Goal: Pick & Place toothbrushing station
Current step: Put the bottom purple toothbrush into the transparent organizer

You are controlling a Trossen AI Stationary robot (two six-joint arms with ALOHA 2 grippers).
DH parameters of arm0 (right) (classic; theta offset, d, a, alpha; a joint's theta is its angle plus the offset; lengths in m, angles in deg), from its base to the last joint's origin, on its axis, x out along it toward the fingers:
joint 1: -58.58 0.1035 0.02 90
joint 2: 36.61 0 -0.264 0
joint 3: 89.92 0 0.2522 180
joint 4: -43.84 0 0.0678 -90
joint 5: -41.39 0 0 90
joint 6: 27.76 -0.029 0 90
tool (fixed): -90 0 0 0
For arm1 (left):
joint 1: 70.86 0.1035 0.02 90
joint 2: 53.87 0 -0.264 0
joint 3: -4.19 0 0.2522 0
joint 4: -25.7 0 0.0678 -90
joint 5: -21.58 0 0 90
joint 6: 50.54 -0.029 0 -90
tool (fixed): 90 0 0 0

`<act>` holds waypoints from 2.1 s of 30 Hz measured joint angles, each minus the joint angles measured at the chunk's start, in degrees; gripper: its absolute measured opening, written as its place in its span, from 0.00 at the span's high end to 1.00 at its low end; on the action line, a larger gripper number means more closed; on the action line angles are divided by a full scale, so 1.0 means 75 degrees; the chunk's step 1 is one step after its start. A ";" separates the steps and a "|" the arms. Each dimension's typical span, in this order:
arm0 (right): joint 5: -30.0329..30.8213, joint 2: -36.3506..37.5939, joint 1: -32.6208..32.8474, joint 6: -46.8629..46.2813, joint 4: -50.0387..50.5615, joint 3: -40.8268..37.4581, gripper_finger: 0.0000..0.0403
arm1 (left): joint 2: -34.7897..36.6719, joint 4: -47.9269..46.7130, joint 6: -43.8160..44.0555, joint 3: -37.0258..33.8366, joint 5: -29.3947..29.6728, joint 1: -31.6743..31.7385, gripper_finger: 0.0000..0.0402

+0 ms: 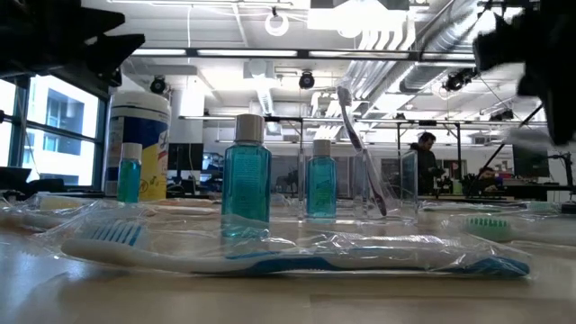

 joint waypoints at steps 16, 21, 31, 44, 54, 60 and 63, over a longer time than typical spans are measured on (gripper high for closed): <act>0.2451 0.1313 0.0333 0.4713 -0.4498 0.0230 0.99 | -0.0659 0.1014 0.0561 0.0000 0.0511 0.0001 0.33; 0.2461 0.1287 0.0153 0.6054 -0.5677 0.0230 0.99 | -0.1788 0.2189 0.0468 0.0128 0.0369 0.0001 0.25; 0.1115 0.0895 -0.0573 0.7785 -0.7426 0.0233 0.99 | -0.5692 0.3396 -0.0225 0.1733 0.0214 0.0000 0.24; -0.1416 0.0398 -0.1722 0.8463 -0.9154 0.0236 0.99 | -0.9929 0.3290 -0.0808 0.5218 -0.1357 -0.0002 0.24; -0.1555 0.0398 -0.1825 0.8784 -0.9409 0.0236 0.99 | -1.1110 0.2790 -0.1084 0.6689 -0.1325 0.0001 0.24; -0.1274 0.0398 -0.1826 0.8848 -0.9396 0.0236 0.99 | -1.1591 0.3069 -0.1254 0.7049 -0.1311 0.0001 0.24; -0.1142 0.0316 -0.1837 0.8861 -0.9419 0.0236 0.99 | -1.1736 0.3054 -0.1254 0.7215 -0.1296 0.0001 0.24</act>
